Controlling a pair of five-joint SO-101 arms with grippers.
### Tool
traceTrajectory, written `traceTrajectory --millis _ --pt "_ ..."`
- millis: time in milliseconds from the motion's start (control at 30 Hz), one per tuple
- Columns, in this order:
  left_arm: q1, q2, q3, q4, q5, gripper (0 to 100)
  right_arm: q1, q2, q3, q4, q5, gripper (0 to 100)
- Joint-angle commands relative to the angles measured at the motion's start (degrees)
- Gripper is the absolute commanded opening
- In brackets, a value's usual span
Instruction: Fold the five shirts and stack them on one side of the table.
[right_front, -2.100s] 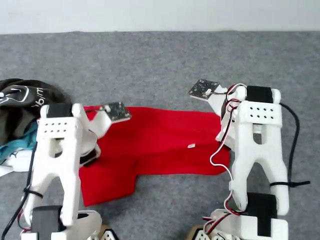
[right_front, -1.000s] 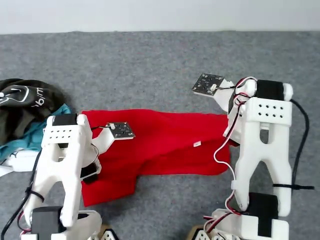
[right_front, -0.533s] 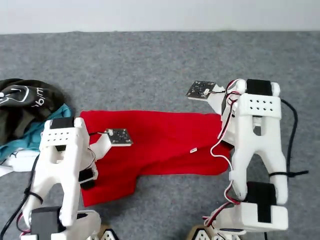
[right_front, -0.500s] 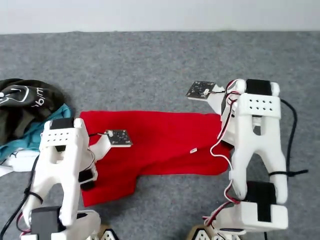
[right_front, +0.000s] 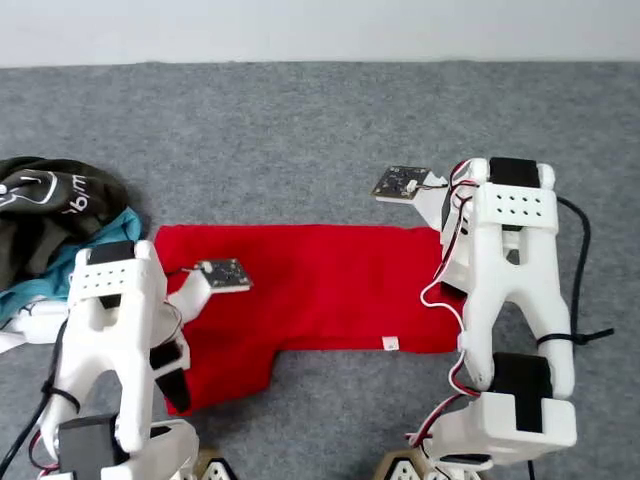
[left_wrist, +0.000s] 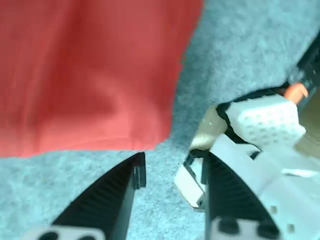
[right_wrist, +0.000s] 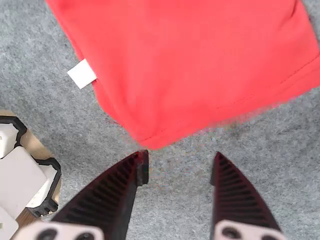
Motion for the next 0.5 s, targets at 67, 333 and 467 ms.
traceTrajectory --millis 67,333,467 --pt "0.0 -2.1 -8.7 1.7 3.0 19 0.7 -0.5 -5.2 -0.4 -0.2 22.5" --pt "0.5 -1.7 -20.1 -11.5 21.9 15 -1.9 4.7 -8.9 -11.0 -20.8 10.5" --pt "2.2 0.9 -18.3 -24.1 32.1 1 -4.2 10.7 -9.1 -18.4 -26.0 2.4"
